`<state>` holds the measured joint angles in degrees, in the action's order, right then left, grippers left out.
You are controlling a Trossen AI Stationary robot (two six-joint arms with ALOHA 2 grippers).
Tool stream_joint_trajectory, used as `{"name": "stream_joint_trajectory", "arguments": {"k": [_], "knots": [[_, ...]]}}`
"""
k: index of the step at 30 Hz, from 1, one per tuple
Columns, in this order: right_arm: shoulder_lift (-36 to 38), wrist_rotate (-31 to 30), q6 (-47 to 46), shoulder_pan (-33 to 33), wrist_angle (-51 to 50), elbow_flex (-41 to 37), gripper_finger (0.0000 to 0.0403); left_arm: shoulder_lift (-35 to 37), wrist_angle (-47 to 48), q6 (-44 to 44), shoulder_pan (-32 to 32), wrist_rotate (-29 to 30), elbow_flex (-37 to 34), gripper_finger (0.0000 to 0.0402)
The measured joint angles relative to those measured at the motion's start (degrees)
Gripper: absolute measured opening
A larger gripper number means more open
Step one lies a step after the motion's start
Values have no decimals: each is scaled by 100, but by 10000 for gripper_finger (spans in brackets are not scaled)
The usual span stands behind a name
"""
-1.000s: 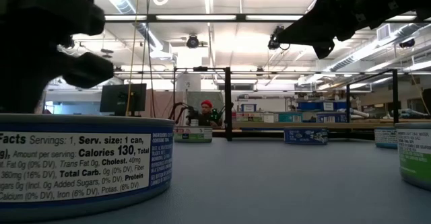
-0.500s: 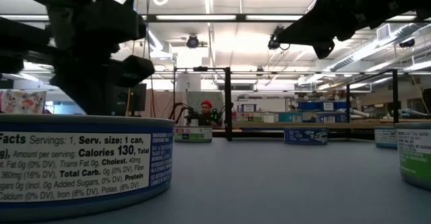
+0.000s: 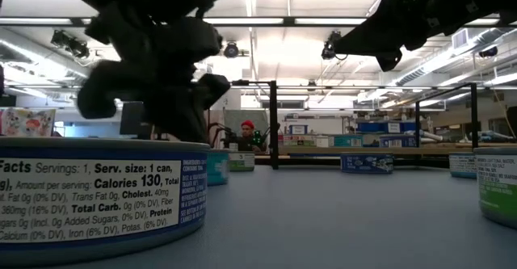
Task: Stack canned seafood by type on shelf
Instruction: Stack the bottom left yellow and blue tuna can onto the other yellow and blue tuna can on the shelf
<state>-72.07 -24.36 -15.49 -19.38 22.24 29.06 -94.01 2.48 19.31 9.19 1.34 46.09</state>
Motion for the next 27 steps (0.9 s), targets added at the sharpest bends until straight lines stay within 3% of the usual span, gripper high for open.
{"name": "stream_joint_trajectory", "arguments": {"k": [8,20,23,27], "knots": [[0,-2,2,0,-32,0,11,-337,-440,301,-434,-100,234,0],[0,-2,8,0,-151,-2,34,1093,1502,254,-292,-357,422,5],[0,-2,7,0,-146,-4,36,1117,1913,342,-81,-346,420,22],[0,-17,3,2,-133,-2,35,933,1766,926,199,-148,422,54]]}}
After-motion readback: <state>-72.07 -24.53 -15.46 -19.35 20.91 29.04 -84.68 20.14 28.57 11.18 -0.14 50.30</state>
